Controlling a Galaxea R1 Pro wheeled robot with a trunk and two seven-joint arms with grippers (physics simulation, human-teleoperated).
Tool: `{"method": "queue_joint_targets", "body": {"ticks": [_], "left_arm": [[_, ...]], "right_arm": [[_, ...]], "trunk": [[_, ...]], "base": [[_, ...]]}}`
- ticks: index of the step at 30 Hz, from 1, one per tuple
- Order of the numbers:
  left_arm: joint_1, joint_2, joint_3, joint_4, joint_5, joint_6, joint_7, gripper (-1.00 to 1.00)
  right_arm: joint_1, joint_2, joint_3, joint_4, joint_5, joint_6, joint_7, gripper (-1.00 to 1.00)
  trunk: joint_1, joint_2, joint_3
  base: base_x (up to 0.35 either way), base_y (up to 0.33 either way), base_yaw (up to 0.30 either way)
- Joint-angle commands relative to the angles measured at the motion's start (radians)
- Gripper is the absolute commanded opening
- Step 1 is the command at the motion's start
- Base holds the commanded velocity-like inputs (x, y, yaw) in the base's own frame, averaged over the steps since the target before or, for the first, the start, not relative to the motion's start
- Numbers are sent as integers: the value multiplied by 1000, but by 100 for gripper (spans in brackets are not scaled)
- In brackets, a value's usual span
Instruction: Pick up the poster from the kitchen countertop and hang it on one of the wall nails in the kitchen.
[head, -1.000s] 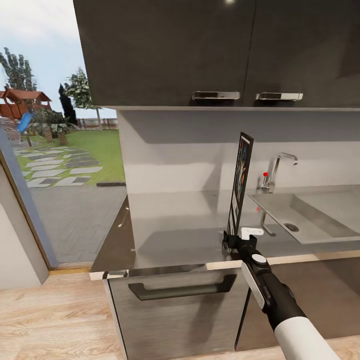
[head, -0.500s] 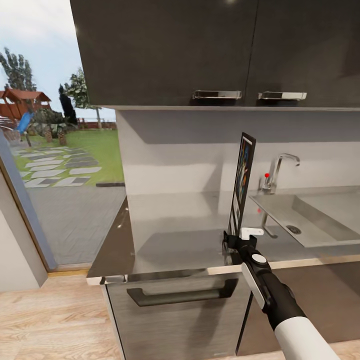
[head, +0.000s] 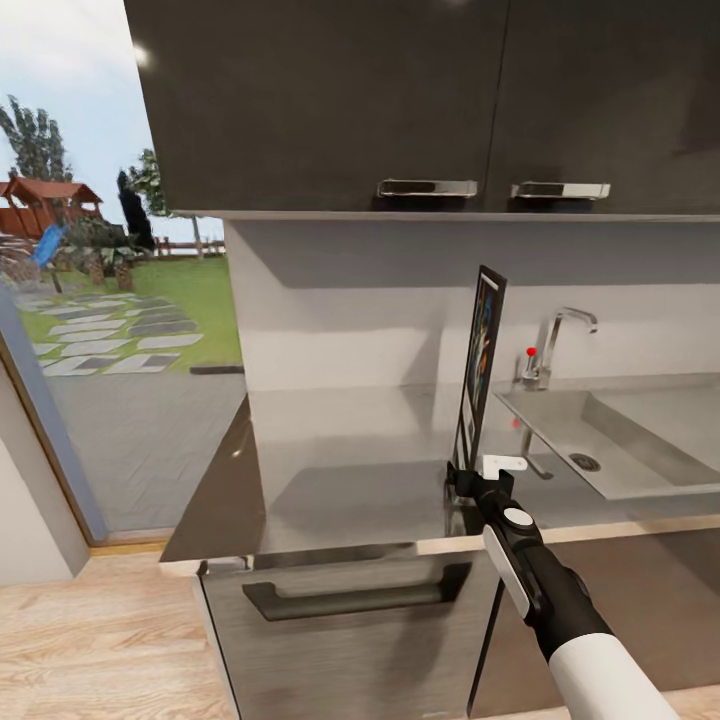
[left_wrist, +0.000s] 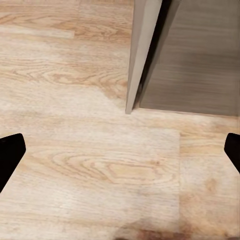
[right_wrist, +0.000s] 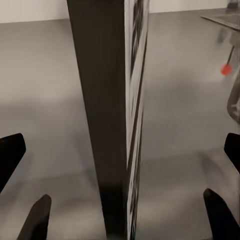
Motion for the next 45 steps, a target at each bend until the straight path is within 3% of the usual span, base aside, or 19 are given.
{"method": "queue_joint_targets", "body": {"ticks": [1, 40, 41, 45], "left_arm": [[0, -1, 3, -1, 0, 0, -7, 100], [0, -1, 3, 0, 0, 0, -7, 100], [0, -1, 3, 0, 0, 0, -7, 100], [0, -1, 3, 0, 0, 0, -7, 100]], "right_arm": [[-1, -1, 5, -2, -10, 4, -10, 100], [-1, -1, 5, -1, -10, 4, -7, 100], [-1, -1, 5, -1, -10, 4, -7, -100], [-1, -2, 5, -1, -11, 5, -6, -100]], "trunk": [[0, -1, -1], [0, -1, -1], [0, -1, -1], [0, -1, -1]], "base": [[13, -18, 0], [-9, -1, 0], [0, 0, 0], [0, 0, 0]]}}
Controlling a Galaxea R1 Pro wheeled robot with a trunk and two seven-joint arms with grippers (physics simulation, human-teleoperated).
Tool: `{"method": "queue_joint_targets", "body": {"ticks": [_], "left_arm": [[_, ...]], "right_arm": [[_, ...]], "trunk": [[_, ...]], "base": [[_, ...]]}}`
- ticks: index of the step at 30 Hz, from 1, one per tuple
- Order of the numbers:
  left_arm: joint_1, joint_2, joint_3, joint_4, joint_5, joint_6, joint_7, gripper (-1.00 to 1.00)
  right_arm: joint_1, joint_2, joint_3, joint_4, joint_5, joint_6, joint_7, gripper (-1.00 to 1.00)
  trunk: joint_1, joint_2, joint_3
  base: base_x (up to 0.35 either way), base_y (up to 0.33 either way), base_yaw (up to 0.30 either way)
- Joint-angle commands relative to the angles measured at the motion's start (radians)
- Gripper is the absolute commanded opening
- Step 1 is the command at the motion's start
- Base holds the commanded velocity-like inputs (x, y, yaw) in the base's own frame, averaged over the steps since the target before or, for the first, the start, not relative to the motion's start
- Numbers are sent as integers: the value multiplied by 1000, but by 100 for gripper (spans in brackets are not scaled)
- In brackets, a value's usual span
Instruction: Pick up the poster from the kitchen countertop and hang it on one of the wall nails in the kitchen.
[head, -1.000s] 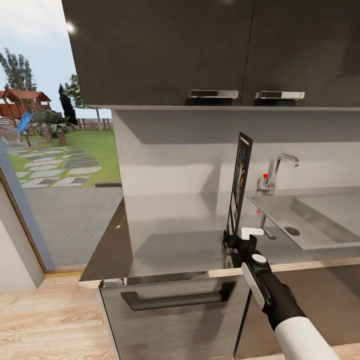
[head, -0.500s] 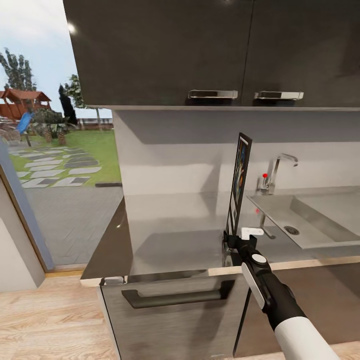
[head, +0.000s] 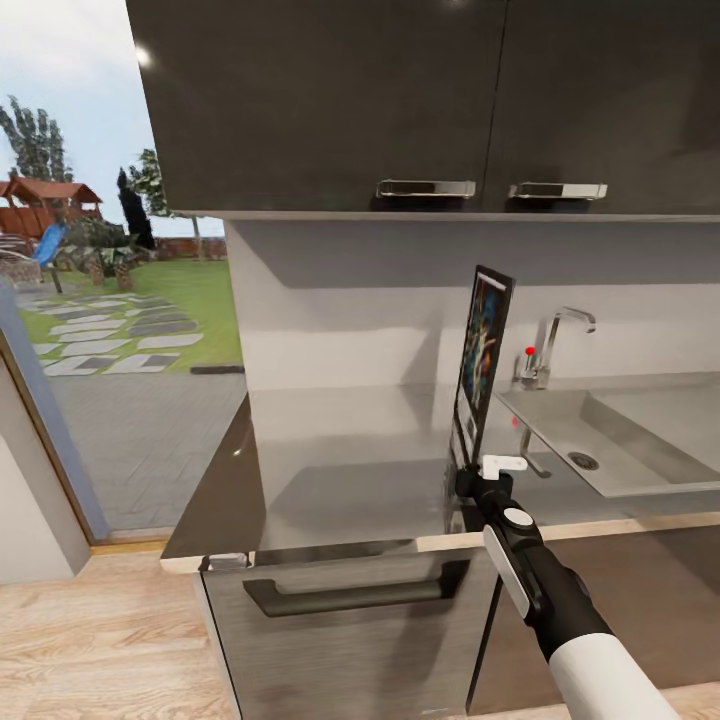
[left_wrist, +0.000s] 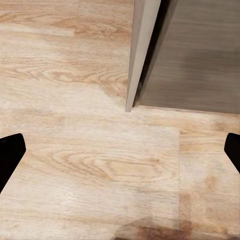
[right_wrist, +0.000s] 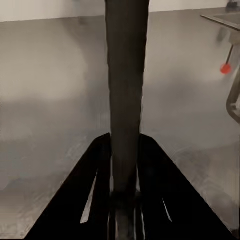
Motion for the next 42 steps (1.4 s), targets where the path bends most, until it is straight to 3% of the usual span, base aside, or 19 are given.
{"method": "queue_joint_targets", "body": {"ticks": [1, 33, 42], "left_arm": [[0, -1, 3, -1, 0, 0, -7, 100], [0, -1, 4, -4, 0, 1, -7, 100], [0, -2, 45, -4, 0, 0, -7, 100]], "right_arm": [[-1, -2, 5, -1, -14, 4, -10, -100], [-1, -1, 7, -13, -15, 2, -9, -100], [-1, -1, 7, -13, -15, 2, -10, -100]], "trunk": [[0, -1, -1], [0, -1, 8], [0, -1, 19]], "base": [[0, 0, 0], [0, 0, 0], [-9, 0, 0]]}}
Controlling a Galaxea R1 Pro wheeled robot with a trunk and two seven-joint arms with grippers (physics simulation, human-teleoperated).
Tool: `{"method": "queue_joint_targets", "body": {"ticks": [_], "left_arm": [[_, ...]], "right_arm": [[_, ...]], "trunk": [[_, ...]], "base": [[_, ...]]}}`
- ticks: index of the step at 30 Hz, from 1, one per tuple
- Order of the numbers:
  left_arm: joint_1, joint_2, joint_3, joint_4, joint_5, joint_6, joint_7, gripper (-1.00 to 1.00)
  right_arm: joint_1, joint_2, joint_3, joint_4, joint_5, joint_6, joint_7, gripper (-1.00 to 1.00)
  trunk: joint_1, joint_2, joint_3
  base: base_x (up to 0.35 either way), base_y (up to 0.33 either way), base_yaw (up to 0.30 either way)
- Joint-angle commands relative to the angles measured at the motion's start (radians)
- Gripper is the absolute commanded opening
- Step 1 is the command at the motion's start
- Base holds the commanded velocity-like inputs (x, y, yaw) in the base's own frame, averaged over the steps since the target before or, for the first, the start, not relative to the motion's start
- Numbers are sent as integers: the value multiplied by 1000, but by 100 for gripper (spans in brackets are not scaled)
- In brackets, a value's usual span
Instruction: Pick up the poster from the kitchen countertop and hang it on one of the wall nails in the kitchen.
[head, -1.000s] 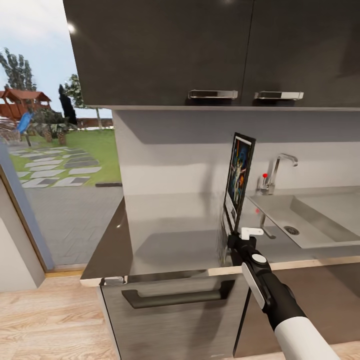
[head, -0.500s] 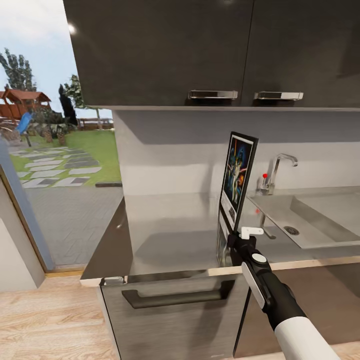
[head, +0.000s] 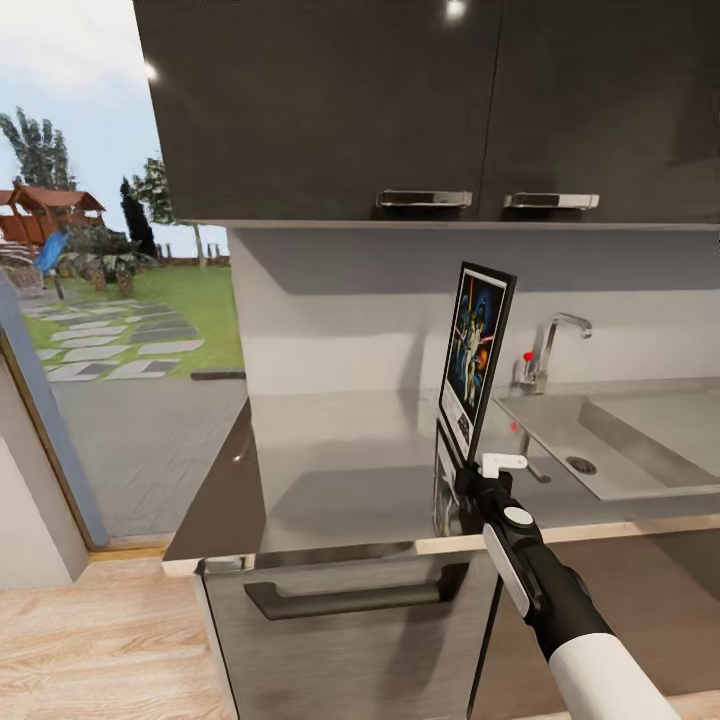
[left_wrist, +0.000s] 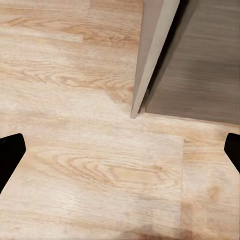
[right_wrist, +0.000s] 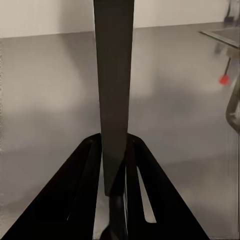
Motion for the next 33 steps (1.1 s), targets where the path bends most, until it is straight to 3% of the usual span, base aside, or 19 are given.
{"method": "queue_joint_targets", "body": {"ticks": [1, 14, 33], "left_arm": [[0, -1, 4, -1, 0, 0, -7, 100], [0, -1, 8, -1, 0, 0, -6, 100], [0, 0, 8, -1, 0, 0, -7, 100]], "right_arm": [[-1, -1, 5, -2, -12, 4, -9, -100], [-1, -1, 5, -5, -12, 3, -9, -100], [0, -1, 6, -5, -13, 1, -8, -100]], "trunk": [[0, -1, -1], [0, -1, 0], [0, -1, 0]], "base": [[-95, 0, 0], [-127, 0, 0], [-323, 0, 0]]}}
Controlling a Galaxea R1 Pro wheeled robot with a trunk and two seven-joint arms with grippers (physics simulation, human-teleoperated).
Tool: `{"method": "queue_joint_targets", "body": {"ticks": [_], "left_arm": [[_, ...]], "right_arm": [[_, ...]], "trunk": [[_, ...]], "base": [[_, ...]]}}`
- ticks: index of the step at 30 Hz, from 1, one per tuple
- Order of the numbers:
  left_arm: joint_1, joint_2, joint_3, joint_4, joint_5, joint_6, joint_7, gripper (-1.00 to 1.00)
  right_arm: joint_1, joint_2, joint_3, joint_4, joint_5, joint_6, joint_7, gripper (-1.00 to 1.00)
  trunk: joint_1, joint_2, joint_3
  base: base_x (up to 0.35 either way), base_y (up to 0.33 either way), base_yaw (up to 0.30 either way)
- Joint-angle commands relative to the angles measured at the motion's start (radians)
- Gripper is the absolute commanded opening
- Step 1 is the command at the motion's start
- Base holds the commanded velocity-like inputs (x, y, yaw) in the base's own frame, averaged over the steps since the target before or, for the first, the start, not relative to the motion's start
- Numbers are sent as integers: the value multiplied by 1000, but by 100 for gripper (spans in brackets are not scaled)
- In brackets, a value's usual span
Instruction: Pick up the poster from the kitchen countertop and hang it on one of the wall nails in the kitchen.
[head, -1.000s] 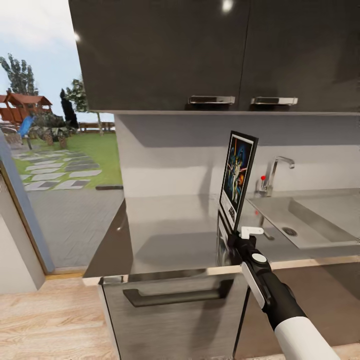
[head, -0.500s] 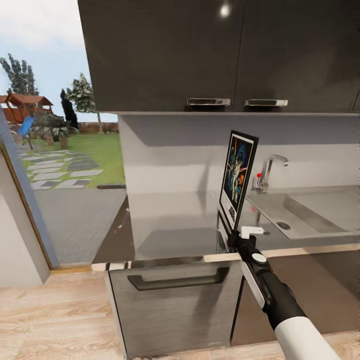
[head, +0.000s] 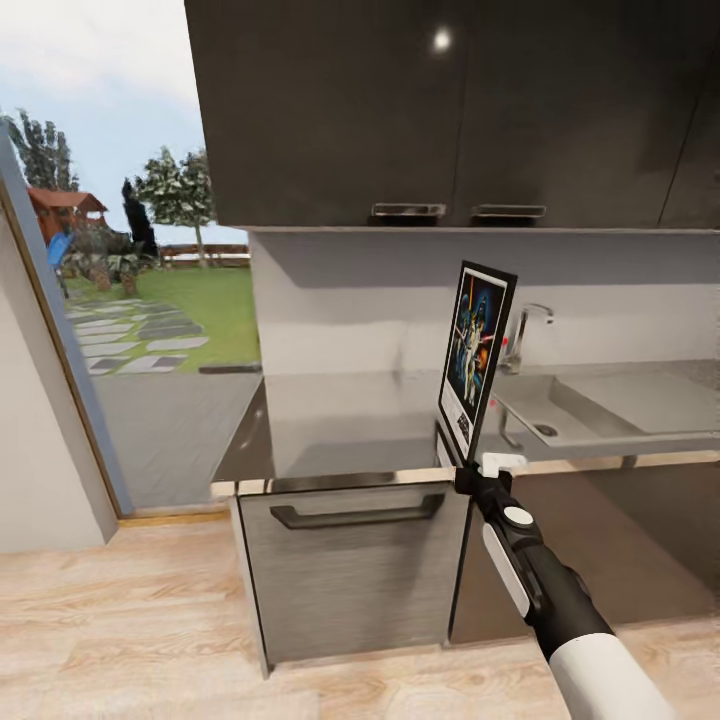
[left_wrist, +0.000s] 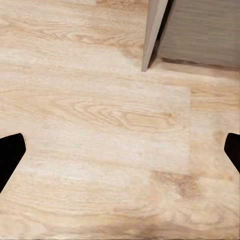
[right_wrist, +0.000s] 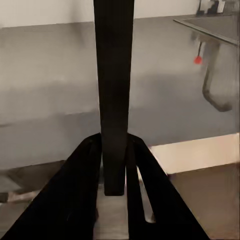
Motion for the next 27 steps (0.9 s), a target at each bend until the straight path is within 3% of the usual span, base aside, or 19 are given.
{"method": "queue_joint_targets", "body": {"ticks": [1, 27], "left_arm": [[0, 0, 3, -1, 0, 0, -7, 100], [0, -1, 3, -1, 0, 0, -7, 100]], "right_arm": [[-1, -1, 5, -2, -12, 4, -9, -100], [10, 0, 11, -65, -12, 4, -7, -100]], "trunk": [[-1, -1, -1], [-1, -1, -1]], "base": [[-336, 0, 0], [-336, 0, 0]]}}
